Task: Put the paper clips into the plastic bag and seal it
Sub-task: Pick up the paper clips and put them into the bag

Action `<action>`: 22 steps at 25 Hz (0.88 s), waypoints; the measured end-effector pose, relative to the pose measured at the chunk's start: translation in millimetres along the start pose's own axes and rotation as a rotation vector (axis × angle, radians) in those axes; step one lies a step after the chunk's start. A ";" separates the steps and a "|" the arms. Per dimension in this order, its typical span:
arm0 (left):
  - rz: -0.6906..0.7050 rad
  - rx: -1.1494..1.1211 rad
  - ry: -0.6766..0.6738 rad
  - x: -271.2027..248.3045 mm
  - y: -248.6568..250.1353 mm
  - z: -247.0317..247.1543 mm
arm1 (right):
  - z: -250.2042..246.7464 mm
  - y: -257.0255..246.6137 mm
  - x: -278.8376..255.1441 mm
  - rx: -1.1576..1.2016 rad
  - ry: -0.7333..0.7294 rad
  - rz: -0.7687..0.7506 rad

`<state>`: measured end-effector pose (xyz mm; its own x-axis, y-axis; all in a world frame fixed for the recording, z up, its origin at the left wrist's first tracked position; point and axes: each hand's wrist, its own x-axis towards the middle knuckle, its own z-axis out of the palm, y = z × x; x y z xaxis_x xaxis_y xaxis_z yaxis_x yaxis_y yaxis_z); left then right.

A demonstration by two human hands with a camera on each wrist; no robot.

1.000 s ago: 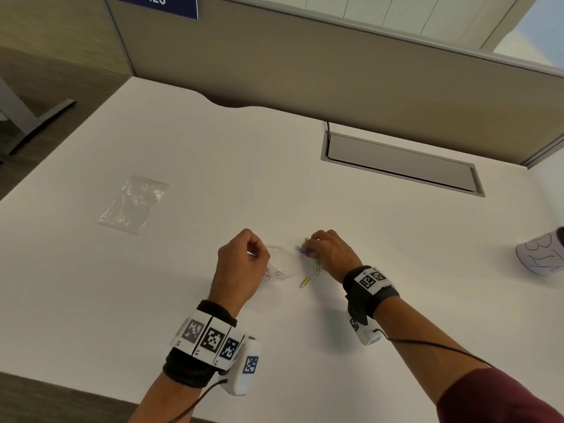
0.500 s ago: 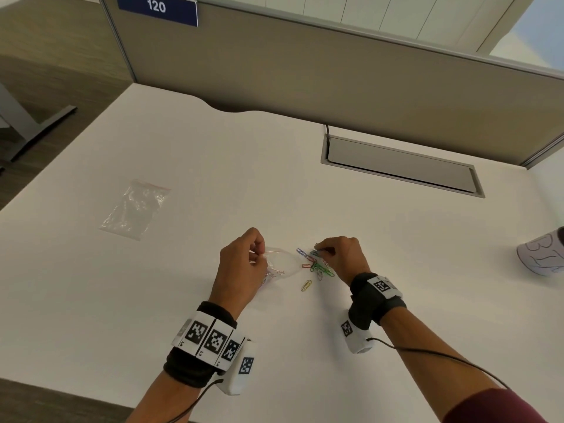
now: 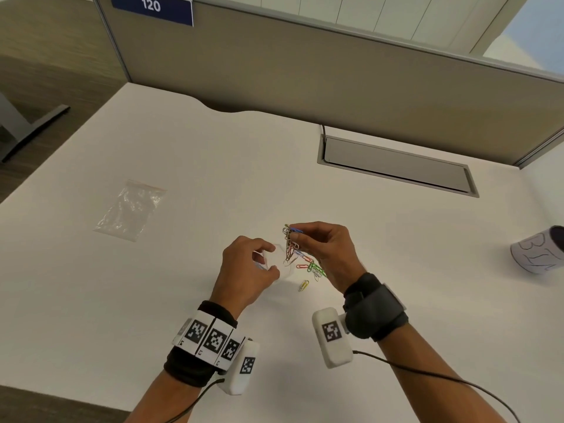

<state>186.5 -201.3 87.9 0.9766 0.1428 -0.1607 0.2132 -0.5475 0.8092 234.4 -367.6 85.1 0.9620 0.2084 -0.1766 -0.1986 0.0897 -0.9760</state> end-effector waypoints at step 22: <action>-0.021 -0.068 0.028 -1.9 -4.8 -2.2 | 23.1 7.3 -14.6 -0.677 -0.225 -0.113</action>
<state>183.5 -197.1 85.7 0.9705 0.1770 -0.1636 0.2308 -0.4868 0.8425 214.5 -347.4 83.5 0.8935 0.4352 -0.1108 0.1294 -0.4858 -0.8645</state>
